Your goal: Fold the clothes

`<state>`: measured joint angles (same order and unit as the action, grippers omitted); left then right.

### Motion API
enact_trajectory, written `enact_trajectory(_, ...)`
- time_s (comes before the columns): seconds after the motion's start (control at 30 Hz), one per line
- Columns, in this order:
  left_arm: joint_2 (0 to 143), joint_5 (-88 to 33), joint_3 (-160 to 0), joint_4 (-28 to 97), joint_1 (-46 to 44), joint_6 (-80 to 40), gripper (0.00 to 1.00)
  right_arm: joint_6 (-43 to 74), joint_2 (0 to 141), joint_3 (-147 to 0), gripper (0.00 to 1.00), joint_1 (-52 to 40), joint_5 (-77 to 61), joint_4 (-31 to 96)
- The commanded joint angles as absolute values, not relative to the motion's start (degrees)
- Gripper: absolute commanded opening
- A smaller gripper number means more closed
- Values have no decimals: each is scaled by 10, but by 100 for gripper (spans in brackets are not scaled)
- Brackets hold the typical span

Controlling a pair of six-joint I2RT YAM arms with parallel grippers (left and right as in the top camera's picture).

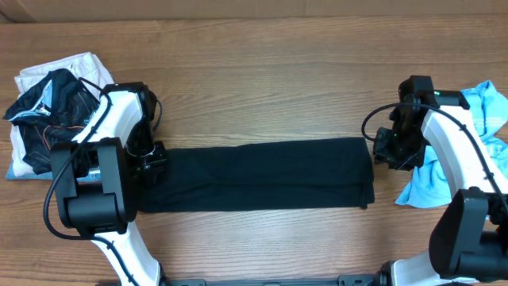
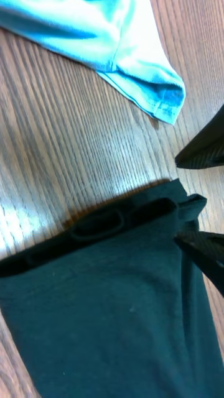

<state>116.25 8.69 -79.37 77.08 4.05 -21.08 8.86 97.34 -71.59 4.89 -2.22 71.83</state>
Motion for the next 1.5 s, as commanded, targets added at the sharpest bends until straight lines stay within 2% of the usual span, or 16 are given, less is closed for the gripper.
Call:
enact_trajectory(0.0, 1150, 92, -804, 766, 29, -223, 38, 80, 975, -688, 38, 52, -42, 689)
enact_trajectory(0.13, 1150, 92, -804, 766, 23, -223, 39, 72, 979, -648, 40, 52, -80, 634)
enact_trajectory(0.17, 1150, 92, -804, 766, 22, -223, 39, 72, 979, -640, 42, 52, -80, 624)
enact_trajectory(0.2, 1150, 92, -804, 766, 19, -223, 38, 73, 980, -627, 50, 52, -80, 605)
enact_trajectory(0.33, 1150, 92, -804, 766, 14, -223, 39, 75, 981, -587, 57, 52, -80, 549)
enact_trajectory(0.6, 1150, 92, -804, 767, 13, -223, 39, 92, 982, -510, 60, 52, -117, 467)
enact_trajectory(0.67, 1150, 92, -804, 769, 13, -223, 39, 92, 982, -494, 55, 52, -136, 448)
enact_trajectory(0.7, 1150, 92, -804, 769, 13, -223, 39, 92, 982, -489, 47, 52, -136, 440)
enact_trajectory(0.8, 1149, 92, -804, 773, 13, -223, 39, 92, 982, -488, 8, 52, -136, 432)
enact_trajectory(0.83, 1149, 90, -805, 773, 13, -223, 40, 92, 982, -488, 4, 52, -136, 428)
enact_trajectory(1.0, 1149, 44, -834, 776, 13, -190, 47, 92, 982, -515, 4, 55, -119, 415)
enact_trajectory(1.03, 1149, 35, -854, 783, 13, -181, 53, 106, 982, -535, 4, 60, -90, 419)
enact_trajectory(1.13, 1149, 29, -899, 797, 13, -177, 81, 143, 982, -584, 4, 85, -47, 438)
enact_trajectory(1.23, 1149, 27, -951, 815, 13, -178, 98, 145, 982, -647, 4, 132, -39, 473)
enact_trajectory(1.33, 1148, 25, -965, 821, 13, -178, 98, 117, 982, -717, 4, 171, -35, 528)
enact_trajectory(1.47, 1148, 21, -965, 823, 13, -178, 98, 87, 981, -775, 4, 138, -79, 585)
